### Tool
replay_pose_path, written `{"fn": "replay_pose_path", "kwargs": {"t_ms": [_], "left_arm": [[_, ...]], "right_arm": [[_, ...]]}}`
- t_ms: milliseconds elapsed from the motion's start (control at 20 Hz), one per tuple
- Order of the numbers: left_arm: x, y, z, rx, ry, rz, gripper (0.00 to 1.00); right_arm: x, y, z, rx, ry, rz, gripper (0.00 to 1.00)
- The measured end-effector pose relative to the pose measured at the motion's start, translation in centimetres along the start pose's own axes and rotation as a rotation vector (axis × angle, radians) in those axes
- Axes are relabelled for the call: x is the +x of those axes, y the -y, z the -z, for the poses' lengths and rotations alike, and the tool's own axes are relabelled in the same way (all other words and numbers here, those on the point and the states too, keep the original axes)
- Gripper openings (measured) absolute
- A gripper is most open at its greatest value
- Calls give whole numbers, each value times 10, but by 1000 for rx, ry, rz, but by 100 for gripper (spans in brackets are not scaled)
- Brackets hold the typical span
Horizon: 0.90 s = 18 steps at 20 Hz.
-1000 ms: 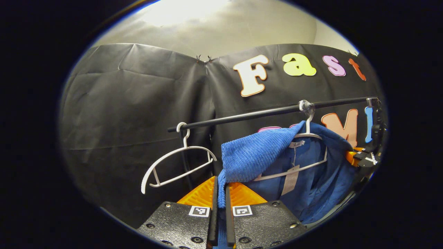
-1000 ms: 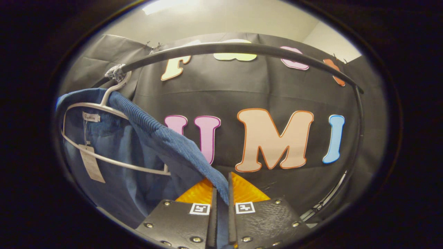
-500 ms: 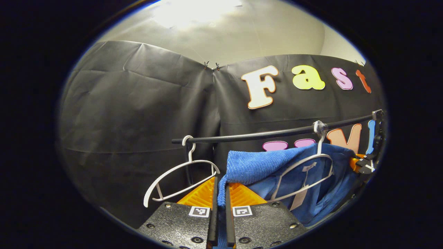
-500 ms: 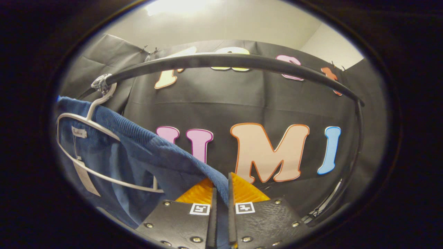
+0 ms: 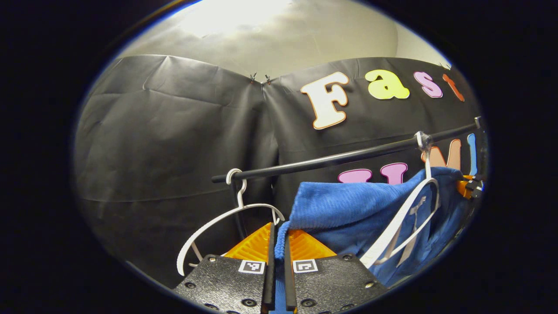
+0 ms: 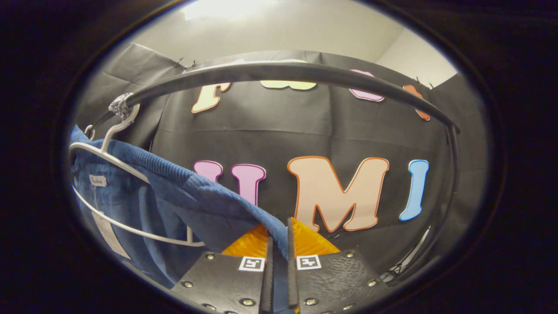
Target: Grasp the clothes on the hanger with both hands and then place them into the laundry hamper below.
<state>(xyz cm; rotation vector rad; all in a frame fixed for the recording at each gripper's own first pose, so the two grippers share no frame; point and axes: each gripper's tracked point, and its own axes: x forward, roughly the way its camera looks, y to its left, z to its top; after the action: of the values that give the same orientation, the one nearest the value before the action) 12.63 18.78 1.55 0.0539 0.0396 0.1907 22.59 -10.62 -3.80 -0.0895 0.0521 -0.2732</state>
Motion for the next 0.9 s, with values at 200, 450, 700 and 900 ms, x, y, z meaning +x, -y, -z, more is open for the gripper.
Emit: {"fn": "replay_pose_path", "kwargs": {"t_ms": [200, 450, 700, 900], "left_arm": [[4, 5, 24, -45, -46, 24, 10], [0, 10, 38, -98, -54, 56, 10], [-10, 13, 50, -131, -64, 80, 10], [-21, 23, 60, -156, -81, 104, 10]], "right_arm": [[3, 1, 4, -4, -10, 2, 13], [13, -1, 10, 10, -29, -3, 13], [24, -3, 15, 28, -37, 3, 13], [37, 0, 20, 35, -47, 19, 12]]}}
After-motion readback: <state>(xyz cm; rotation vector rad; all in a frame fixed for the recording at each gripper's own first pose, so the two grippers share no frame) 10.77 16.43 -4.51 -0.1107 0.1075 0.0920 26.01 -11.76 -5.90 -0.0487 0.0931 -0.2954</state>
